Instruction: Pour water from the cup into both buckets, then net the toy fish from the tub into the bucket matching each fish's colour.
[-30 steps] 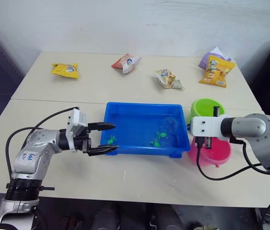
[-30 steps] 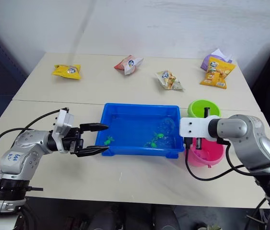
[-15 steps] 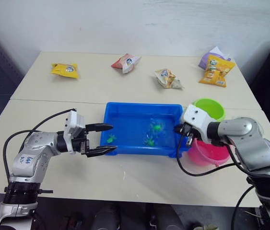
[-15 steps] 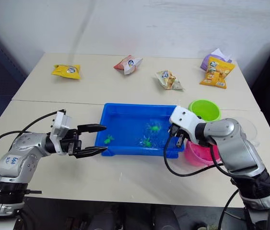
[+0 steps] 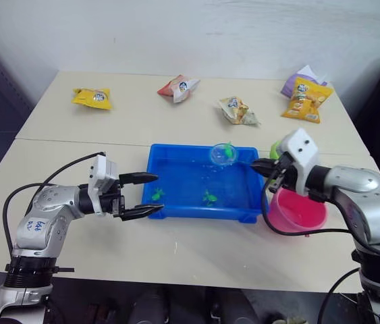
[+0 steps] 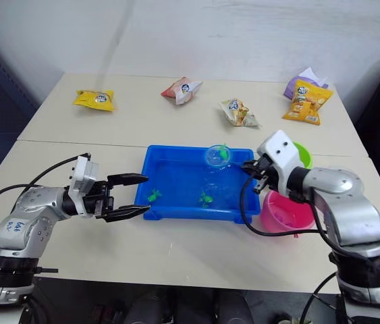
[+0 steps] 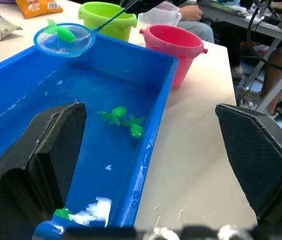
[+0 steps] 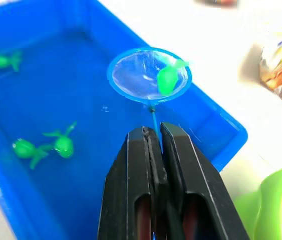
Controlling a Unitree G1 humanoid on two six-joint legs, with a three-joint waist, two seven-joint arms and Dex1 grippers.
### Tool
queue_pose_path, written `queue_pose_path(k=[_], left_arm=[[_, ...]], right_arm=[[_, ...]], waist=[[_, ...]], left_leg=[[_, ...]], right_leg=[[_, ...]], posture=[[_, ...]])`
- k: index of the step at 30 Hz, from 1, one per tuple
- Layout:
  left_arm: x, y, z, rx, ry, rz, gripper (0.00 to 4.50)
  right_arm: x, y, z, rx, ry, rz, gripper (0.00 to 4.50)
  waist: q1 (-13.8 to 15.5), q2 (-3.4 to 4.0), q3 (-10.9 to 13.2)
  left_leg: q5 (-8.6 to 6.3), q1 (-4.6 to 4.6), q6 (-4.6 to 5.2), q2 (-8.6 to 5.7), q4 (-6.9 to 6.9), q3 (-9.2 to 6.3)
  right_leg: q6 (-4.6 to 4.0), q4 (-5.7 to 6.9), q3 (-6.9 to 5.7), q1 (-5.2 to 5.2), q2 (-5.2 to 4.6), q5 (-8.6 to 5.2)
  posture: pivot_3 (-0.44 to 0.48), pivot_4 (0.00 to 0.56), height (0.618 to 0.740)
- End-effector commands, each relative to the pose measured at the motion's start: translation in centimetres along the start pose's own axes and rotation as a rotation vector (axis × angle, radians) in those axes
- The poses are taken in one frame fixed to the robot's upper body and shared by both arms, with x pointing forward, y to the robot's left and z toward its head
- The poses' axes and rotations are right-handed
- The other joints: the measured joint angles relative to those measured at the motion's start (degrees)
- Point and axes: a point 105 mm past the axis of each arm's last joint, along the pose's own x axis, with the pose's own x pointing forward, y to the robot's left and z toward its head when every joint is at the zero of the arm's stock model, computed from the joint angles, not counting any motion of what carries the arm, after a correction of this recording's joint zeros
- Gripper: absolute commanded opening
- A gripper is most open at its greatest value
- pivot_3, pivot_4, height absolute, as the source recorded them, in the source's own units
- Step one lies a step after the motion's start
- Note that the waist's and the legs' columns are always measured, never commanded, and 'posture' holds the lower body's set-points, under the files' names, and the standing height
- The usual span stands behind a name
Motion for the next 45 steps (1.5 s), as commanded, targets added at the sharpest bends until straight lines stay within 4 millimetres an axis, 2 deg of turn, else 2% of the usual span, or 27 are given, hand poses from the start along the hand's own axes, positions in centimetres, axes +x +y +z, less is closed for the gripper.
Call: queue_pose_path(k=[1, 6, 10, 14, 18, 22, 25, 32, 36, 41, 45], left_arm=[[0.4, 0.2, 1.7, 0.047, -0.068, -0.014, 4.46], [2.2, 0.5, 3.3, 0.100, -0.111, -0.053, 4.46], [3.2, 0.6, 4.2, 0.111, -0.128, -0.079, 4.46], [3.9, 0.8, 4.8, 0.111, -0.138, -0.088, 4.46], [4.5, 0.6, 5.0, 0.110, -0.139, -0.098, 4.46], [4.9, 0.4, 4.9, 0.104, -0.140, -0.102, 4.46], [4.9, 0.4, 4.8, 0.102, -0.139, -0.097, 4.46], [4.8, 0.4, 4.4, 0.103, -0.134, -0.072, 4.46], [4.6, 0.5, 4.3, 0.104, -0.126, -0.057, 4.46], [3.9, 1.2, 3.9, 0.094, -0.114, -0.019, 4.46], [3.9, 1.3, 3.8, 0.096, -0.111, -0.014, 4.46]], right_arm=[[-2.1, 0.1, 2.0, -0.034, -0.082, -0.023, 0.00], [-5.2, -0.7, 1.8, -0.013, -0.090, -0.115, 0.00], [-7.6, -2.2, 1.0, -0.021, -0.066, -0.222, 0.00], [-9.9, -4.2, -0.2, -0.039, -0.030, -0.339, 0.00], [-12.4, -7.1, -2.1, -0.134, 0.071, -0.479, 0.00], [-12.5, -8.5, -3.2, -0.266, 0.122, -0.513, 0.00], [-11.9, -8.7, -3.8, -0.456, 0.181, -0.474, 0.00], [-11.2, -10.2, -4.7, -0.823, 0.223, -0.515, 0.00], [-10.9, -9.9, -4.7, -1.093, 0.248, -0.463, 0.00], [-10.6, -10.0, -4.5, -1.277, 0.222, -0.416, 0.00], [-10.0, -10.0, -4.7, -1.346, 0.222, -0.374, 0.00]], waist=[[0.00, 0.00, 0.00], [0.23, 0.00, 0.00], [0.31, 0.00, 0.00], [-0.02, 0.00, 0.00], [0.06, 0.00, 0.00], [0.07, 0.00, 0.00], [-0.04, 0.00, 0.00], [0.04, 0.00, 0.00], [0.03, 0.03, 0.01], [-0.11, 0.04, 0.02], [-0.06, 0.05, 0.02]], left_leg=[[0.00, -0.01, 0.00, 0.00, 0.00, 0.00], [-0.02, -0.06, 0.04, -0.03, 0.02, -0.02], [-0.03, -0.07, 0.05, -0.03, 0.00, -0.01], [-0.03, -0.04, 0.05, -0.02, 0.02, 0.01], [-0.02, 0.01, 0.03, -0.02, 0.00, 0.03], [-0.01, 0.02, 0.03, -0.02, 0.03, 0.07], [0.00, 0.03, 0.00, -0.01, 0.03, 0.08], [0.05, 0.06, -0.09, 0.00, 0.06, 0.14], [0.09, 0.07, -0.15, 0.01, 0.06, 0.13], [0.11, 0.09, -0.19, 0.02, 0.06, 0.16], [0.14, 0.13, -0.23, 0.05, 0.07, 0.19]], right_leg=[[0.01, -0.02, 0.00, 0.00, 0.00, 0.01], [0.04, -0.06, -0.03, 0.01, -0.01, 0.02], [0.04, -0.11, -0.04, 0.03, 0.01, 0.02], [0.06, -0.08, 0.00, 0.03, 0.05, 0.03], [0.06, -0.08, 0.02, 0.06, 0.10, 0.03], [0.06, -0.08, 0.06, 0.06, 0.10, 0.03], [0.07, -0.08, 0.08, 0.06, 0.14, 0.04], [0.08, -0.06, 0.11, 0.06, 0.16, 0.04], [0.07, -0.06, 0.12, 0.06, 0.18, 0.04], [0.07, -0.07, 0.14, 0.06, 0.19, 0.04], [0.06, -0.04, 0.17, 0.06, 0.24, 0.03]], posture=[[0.000, 0.150, 0.738], [0.000, 0.150, 0.738], [0.000, 0.150, 0.738], [0.000, 0.150, 0.738], [0.000, 0.150, 0.738], [0.000, 0.150, 0.738], [0.000, 0.150, 0.738], [0.000, 0.150, 0.738], [0.000, 0.150, 0.738], [0.000, 0.150, 0.738], [0.000, 0.150, 0.738]])
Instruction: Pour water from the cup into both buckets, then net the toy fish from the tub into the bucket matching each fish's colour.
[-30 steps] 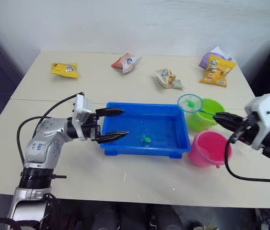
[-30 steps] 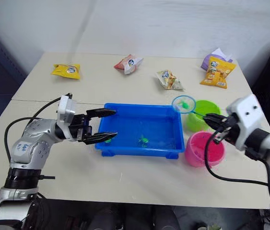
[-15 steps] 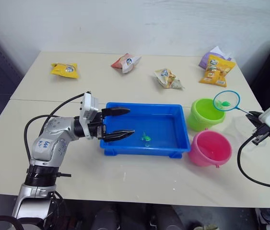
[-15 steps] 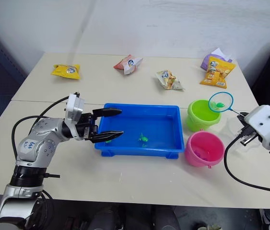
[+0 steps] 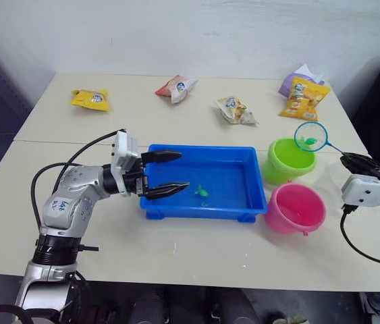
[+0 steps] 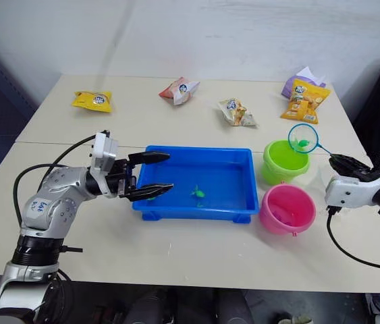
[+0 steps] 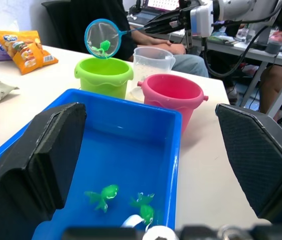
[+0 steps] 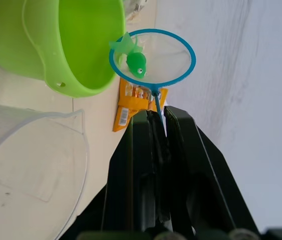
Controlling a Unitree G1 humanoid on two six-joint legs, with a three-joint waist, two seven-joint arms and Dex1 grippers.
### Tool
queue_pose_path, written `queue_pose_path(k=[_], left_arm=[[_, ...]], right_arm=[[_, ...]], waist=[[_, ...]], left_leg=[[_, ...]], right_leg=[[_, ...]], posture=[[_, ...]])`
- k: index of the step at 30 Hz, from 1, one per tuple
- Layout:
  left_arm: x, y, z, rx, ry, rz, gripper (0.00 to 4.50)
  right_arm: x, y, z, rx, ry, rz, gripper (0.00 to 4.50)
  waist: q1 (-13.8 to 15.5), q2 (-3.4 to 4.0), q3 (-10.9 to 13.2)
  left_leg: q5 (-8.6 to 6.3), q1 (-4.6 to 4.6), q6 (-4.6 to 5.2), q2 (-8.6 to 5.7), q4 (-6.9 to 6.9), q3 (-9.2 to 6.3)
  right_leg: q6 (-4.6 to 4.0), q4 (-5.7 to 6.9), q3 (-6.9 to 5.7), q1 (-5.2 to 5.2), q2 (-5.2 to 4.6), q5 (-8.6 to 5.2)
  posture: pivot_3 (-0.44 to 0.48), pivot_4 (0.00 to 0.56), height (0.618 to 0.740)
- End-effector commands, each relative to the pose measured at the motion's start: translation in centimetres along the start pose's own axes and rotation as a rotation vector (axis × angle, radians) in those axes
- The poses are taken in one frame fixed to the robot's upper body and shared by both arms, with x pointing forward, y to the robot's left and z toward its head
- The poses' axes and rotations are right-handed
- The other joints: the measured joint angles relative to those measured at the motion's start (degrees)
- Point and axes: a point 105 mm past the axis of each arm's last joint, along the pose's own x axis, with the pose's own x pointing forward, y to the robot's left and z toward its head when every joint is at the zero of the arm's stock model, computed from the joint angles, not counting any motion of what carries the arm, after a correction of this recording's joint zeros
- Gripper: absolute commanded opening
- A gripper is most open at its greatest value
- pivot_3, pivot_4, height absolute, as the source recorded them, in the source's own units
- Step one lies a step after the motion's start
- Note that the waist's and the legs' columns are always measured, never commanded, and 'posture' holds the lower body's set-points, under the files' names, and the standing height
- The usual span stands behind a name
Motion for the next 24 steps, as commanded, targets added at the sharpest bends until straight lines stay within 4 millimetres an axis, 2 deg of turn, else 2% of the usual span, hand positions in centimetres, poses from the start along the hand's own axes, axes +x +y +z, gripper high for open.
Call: queue_pose_path(k=[1, 7, 10, 15, 21, 24], left_arm=[[-0.4, 0.2, 0.4, 0.031, -0.006, 0.015, 4.46], [-0.3, 0.2, 0.3, 0.032, -0.002, 0.009, 4.46], [0.0, 0.1, 0.3, 0.033, 0.000, -0.002, 4.46], [0.2, -0.3, 0.5, 0.037, -0.003, -0.008, 4.46], [0.1, -0.4, 0.3, 0.029, -0.001, 0.000, 4.46], [-0.2, -0.4, 0.0, 0.025, 0.003, 0.002, 4.46]], right_arm=[[0.2, -0.8, 0.2, -0.090, -0.031, -0.026, 0.00], [0.5, 0.2, 0.4, -0.203, -0.066, 0.004, 0.00], [0.2, 1.9, -0.2, -0.194, -0.061, 0.026, 0.00], [0.1, -0.4, 0.0, -0.209, -0.063, -0.103, 0.00], [-0.2, 0.0, 0.5, -0.196, -0.063, -0.123, 0.00], [0.0, 1.1, 1.1, -0.104, -0.089, -0.082, 0.00]], waist=[[0.08, 0.00, 0.00], [0.09, 0.00, 0.00], [0.08, 0.00, 0.00], [-0.03, 0.01, 0.00], [0.06, 0.02, 0.00], [0.02, 0.02, 0.00]], left_leg=[[0.00, 0.00, 0.00, 0.00, 0.00, 0.00], [0.00, -0.03, 0.00, -0.01, 0.02, 0.00], [0.01, -0.03, -0.01, 0.00, 0.02, 0.00], [0.01, -0.02, -0.01, 0.00, 0.03, 0.01], [0.03, 0.00, -0.05, 0.01, 0.03, 0.01], [0.03, -0.01, -0.05, 0.00, 0.05, 0.01]], right_leg=[[0.00, 0.00, 0.00, 0.00, 0.00, 0.00], [0.00, -0.01, 0.00, 0.00, -0.01, 0.00], [0.00, 0.00, 0.00, 0.00, -0.01, 0.00], [0.00, 0.03, 0.01, 0.00, 0.00, 0.00], [-0.01, 0.06, 0.04, 0.00, 0.03, -0.01], [-0.01, 0.06, 0.04, 0.00, 0.02, -0.01]], posture=[[0.000, 0.150, 0.738], [0.000, 0.150, 0.738], [0.000, 0.150, 0.738], [0.000, 0.150, 0.738], [0.000, 0.150, 0.738], [0.000, 0.150, 0.738]])
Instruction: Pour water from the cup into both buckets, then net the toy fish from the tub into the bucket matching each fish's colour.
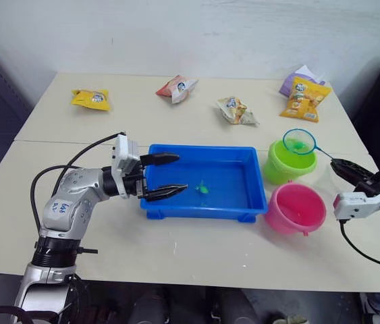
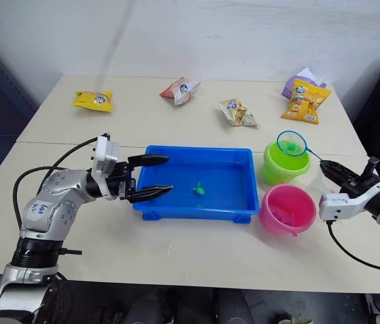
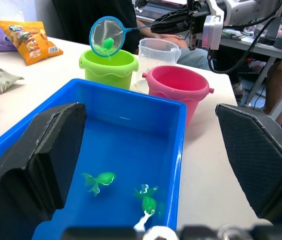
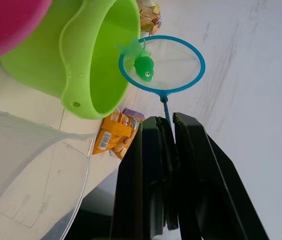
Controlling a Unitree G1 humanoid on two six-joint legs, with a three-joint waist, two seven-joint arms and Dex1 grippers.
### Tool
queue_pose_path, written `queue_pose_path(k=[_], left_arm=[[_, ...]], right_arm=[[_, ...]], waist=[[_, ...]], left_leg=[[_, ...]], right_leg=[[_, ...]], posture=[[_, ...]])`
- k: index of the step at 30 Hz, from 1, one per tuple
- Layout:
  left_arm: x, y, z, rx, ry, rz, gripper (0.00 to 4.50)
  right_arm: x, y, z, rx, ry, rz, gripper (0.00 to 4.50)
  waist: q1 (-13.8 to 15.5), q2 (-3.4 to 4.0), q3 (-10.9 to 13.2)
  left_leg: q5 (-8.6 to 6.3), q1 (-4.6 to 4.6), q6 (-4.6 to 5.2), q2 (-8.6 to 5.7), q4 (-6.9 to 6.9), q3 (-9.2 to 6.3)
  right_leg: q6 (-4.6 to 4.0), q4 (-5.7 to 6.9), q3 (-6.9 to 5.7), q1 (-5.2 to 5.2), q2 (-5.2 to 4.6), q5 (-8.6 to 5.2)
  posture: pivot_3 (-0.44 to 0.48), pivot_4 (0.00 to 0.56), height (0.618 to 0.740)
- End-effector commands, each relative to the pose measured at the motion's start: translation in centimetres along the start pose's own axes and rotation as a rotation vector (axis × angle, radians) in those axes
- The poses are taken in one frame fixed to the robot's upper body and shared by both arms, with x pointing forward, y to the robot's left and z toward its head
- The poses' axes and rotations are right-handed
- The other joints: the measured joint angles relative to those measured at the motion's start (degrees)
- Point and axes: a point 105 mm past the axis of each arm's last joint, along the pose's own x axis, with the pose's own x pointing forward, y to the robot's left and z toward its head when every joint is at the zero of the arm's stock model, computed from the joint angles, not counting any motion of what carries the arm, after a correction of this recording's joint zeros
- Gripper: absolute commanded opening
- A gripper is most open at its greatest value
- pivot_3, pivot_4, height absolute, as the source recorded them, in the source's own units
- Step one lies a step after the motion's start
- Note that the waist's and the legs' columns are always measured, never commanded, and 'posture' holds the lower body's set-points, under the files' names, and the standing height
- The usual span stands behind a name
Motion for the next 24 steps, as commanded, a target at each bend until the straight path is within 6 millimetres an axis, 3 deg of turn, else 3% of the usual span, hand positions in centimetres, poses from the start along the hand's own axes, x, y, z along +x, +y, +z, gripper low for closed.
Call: queue_pose_path(k=[1, 5, 8, 9, 11, 14, 24], left_arm=[[-0.3, -0.3, 0.5, 0.031, -0.015, -0.006, 4.46], [-0.6, -0.3, 0.0, 0.027, -0.014, -0.005, 4.46], [-0.6, -0.3, -0.1, 0.029, -0.018, -0.006, 4.46], [-0.7, -0.3, -0.1, 0.030, -0.019, -0.005, 4.46], [-0.7, -0.2, -0.3, 0.029, -0.016, -0.003, 4.46], [-0.8, -0.2, -0.4, 0.029, -0.014, -0.004, 4.46], [-0.7, -0.1, 0.0, 0.040, -0.013, -0.005, 4.46]], right_arm=[[0.1, -0.8, 0.2, 0.073, -0.007, -0.015, 0.00], [0.0, -0.4, -1.9, 0.088, 0.103, 0.004, 0.00], [0.2, -0.7, 0.9, 0.107, -0.053, 0.028, 0.00], [0.2, -0.9, 0.8, 0.088, -0.045, 0.021, 0.00], [-0.3, -1.3, -1.5, 0.075, 0.074, -0.017, 0.00], [0.0, -0.3, 0.6, 0.106, -0.028, 0.024, 0.00], [0.0, -1.9, 0.0, 0.119, 0.009, -0.072, 0.00]], waist=[[-0.06, 0.00, 0.00], [-0.02, 0.00, 0.00], [-0.02, 0.00, 0.00], [-0.05, 0.00, 0.00], [-0.04, 0.00, 0.00], [0.01, 0.00, 0.00], [-0.03, 0.00, 0.00]], left_leg=[[0.00, 0.01, 0.00, 0.01, 0.00, 0.00], [0.00, 0.01, 0.00, 0.01, 0.01, 0.00], [0.00, 0.01, 0.00, 0.01, 0.02, -0.01], [0.00, 0.01, 0.00, 0.02, 0.02, -0.02], [0.00, 0.01, 0.01, 0.02, 0.02, -0.01], [0.00, 0.00, 0.01, 0.01, 0.06, -0.01], [0.00, 0.02, 0.01, 0.01, 0.07, -0.01]], right_leg=[[0.00, 0.01, 0.00, 0.00, 0.01, 0.00], [0.00, 0.03, 0.00, 0.00, 0.00, 0.00], [0.00, 0.03, -0.01, 0.00, 0.01, 0.00], [0.00, 0.03, -0.02, 0.00, 0.02, 0.00], [0.00, 0.04, -0.01, 0.00, 0.01, 0.00], [0.00, 0.05, -0.01, 0.01, -0.01, 0.00], [0.00, 0.09, 0.00, 0.01, 0.00, 0.00]], posture=[[0.000, 0.150, 0.738], [0.000, 0.150, 0.738], [0.000, 0.150, 0.738], [0.000, 0.150, 0.738], [0.000, 0.150, 0.738], [0.000, 0.150, 0.738], [0.000, 0.150, 0.738]])
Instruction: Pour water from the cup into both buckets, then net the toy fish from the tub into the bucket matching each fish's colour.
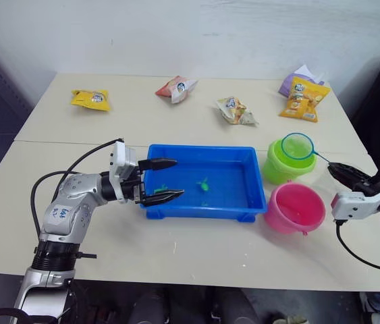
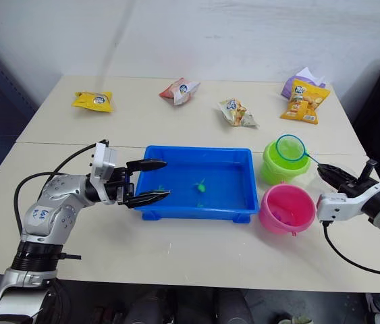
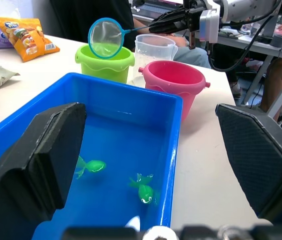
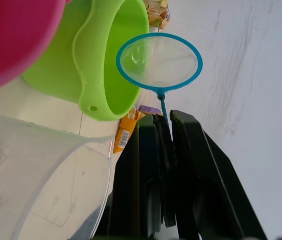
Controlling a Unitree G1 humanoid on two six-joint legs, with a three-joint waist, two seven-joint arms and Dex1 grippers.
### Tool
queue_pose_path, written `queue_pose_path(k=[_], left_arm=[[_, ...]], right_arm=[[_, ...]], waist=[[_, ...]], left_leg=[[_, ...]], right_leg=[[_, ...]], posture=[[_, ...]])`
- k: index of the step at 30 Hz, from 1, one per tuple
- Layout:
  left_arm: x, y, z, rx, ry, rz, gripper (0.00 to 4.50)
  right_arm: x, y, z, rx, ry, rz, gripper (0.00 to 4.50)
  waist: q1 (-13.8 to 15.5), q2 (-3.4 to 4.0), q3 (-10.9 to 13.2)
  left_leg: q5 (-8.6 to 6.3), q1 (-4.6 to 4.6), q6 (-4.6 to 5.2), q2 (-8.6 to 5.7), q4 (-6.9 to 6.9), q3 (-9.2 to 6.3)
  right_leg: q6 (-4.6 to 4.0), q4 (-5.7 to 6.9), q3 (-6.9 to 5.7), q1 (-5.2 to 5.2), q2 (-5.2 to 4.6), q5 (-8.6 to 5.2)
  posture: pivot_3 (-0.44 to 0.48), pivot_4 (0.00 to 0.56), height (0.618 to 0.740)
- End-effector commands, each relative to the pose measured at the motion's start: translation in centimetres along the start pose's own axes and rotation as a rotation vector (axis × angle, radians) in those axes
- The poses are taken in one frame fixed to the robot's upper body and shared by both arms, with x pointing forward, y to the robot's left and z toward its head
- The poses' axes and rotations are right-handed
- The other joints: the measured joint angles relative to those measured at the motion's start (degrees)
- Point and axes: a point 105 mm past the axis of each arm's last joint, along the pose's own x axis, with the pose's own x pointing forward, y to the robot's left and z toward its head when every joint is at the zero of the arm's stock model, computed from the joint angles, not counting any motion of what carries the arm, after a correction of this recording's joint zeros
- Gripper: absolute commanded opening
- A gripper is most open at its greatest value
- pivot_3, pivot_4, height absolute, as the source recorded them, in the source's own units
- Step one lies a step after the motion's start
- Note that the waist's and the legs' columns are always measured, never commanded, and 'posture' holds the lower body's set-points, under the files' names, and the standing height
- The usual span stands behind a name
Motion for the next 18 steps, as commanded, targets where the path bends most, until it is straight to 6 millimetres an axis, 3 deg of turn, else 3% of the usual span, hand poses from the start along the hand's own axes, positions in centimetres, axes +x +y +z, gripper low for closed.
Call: queue_pose_path(k=[1, 3, 6, 8, 11, 14, 18], left_arm=[[-0.2, 0.1, 1.0, 0.039, -0.008, 0.005, 4.46], [-0.6, 0.1, 1.2, 0.043, -0.007, 0.013, 4.46], [-2.4, -0.1, 1.2, 0.048, 0.022, 0.020, 4.46], [-4.1, 0.1, 0.9, 0.042, 0.054, 0.047, 4.46], [-5.7, 0.1, 0.2, 0.017, 0.117, 0.068, 4.46], [-6.5, 0.0, 0.0, 0.023, 0.128, 0.090, 4.46], [-7.3, -0.3, -0.5, 0.014, 0.135, 0.116, 4.46]], right_arm=[[-0.2, -2.7, 0.1, 0.029, -0.013, -0.109, 0.00], [0.0, -3.7, 0.8, 0.166, -0.050, -0.151, 0.00], [0.8, -4.6, 3.9, 0.631, -0.185, -0.099, 0.00], [1.2, -5.5, 8.1, 0.846, -0.377, 0.035, 0.00], [1.2, -5.9, 11.0, 0.945, -0.477, 0.182, 0.00], [2.2, -4.4, 12.9, 0.969, -0.454, 0.352, 0.00], [4.4, -2.1, 12.0, 0.856, -0.263, 0.415, 0.00]], waist=[[0.01, 0.00, 0.00], [-0.01, 0.00, 0.00], [-0.33, -0.01, 0.01], [-0.50, 0.03, 0.01], [0.00, 0.03, 0.01], [0.28, 0.02, 0.02], [0.19, 0.01, 0.01]], left_leg=[[0.00, 0.00, 0.00, 0.00, 0.00, 0.00], [0.00, 0.00, 0.00, 0.00, 0.00, 0.00], [0.00, 0.03, 0.00, 0.06, -0.01, -0.01], [-0.01, 0.04, 0.01, 0.11, -0.04, -0.07], [-0.03, 0.03, 0.06, 0.17, -0.02, -0.19], [-0.16, 0.00, 0.28, 0.02, 0.03, -0.23], [-0.25, -0.11, 0.40, -0.09, 0.03, -0.24]], right_leg=[[0.00, 0.00, 0.00, 0.00, 0.00, 0.00], [0.00, 0.00, 0.00, 0.00, 0.00, 0.00], [0.00, -0.01, 0.01, 0.02, 0.06, 0.00], [0.00, 0.02, 0.01, 0.03, 0.11, 0.00], [0.00, 0.08, -0.08, 0.03, 0.07, 0.00], [-0.01, 0.05, -0.12, 0.07, -0.16, 0.00], [0.01, -0.12, -0.18, 0.04, -0.36, 0.01]], posture=[[0.000, 0.150, 0.738], [0.000, 0.150, 0.738], [0.000, 0.150, 0.738], [0.000, 0.150, 0.738], [0.000, 0.150, 0.738], [0.000, 0.150, 0.738], [0.000, 0.150, 0.738]])
